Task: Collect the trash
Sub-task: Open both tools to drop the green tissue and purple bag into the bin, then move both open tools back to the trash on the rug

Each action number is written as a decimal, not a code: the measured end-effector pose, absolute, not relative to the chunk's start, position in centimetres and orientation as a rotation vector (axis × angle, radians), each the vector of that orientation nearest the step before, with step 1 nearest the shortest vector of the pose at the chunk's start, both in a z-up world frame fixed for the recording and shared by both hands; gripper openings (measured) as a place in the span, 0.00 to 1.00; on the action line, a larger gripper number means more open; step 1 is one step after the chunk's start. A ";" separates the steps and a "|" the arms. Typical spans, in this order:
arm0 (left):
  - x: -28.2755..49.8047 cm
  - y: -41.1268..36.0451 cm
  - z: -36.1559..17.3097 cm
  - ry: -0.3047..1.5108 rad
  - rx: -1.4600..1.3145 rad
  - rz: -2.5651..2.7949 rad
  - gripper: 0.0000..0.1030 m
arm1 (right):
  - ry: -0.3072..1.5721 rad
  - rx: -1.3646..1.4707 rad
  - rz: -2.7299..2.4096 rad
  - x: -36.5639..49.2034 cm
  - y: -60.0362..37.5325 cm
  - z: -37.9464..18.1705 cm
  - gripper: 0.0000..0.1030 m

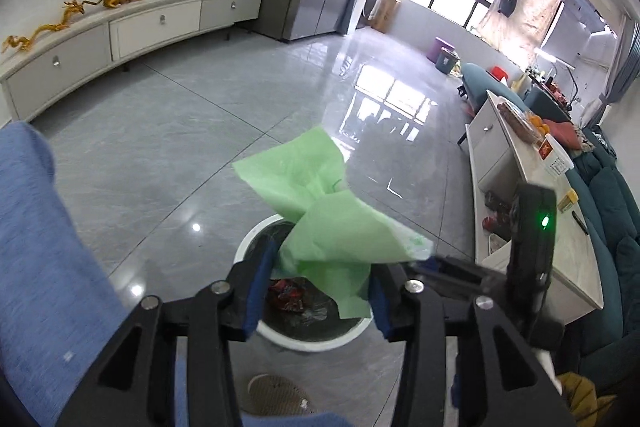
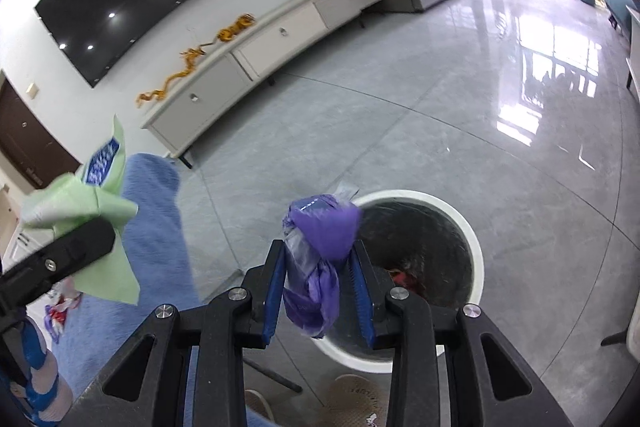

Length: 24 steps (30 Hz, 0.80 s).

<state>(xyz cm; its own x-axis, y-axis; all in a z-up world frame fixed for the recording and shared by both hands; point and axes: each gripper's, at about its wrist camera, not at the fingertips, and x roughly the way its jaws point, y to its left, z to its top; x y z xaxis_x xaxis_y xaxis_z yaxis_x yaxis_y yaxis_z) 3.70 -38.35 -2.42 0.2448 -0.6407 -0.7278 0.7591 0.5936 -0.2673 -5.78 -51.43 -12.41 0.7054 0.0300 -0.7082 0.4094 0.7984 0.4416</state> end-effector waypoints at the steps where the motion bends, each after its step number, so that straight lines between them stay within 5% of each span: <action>1: 4.0 -39.1 -2.8 0.924 0.146 -0.966 0.44 | 0.774 0.631 -0.232 -5.7 -51.8 -12.8 0.30; 4: 5.1 -40.6 -3.8 0.962 0.121 -0.968 0.56 | 0.799 0.650 -0.258 -5.7 -52.5 -14.0 0.34; 8: 5.6 -41.8 -4.7 0.990 0.103 -0.968 0.58 | 0.805 0.662 -0.288 -6.1 -53.1 -14.6 0.49; 24: 2.7 -36.7 -0.7 0.885 0.068 -0.895 0.58 | 0.696 0.646 -0.321 -9.6 -51.8 -9.1 0.50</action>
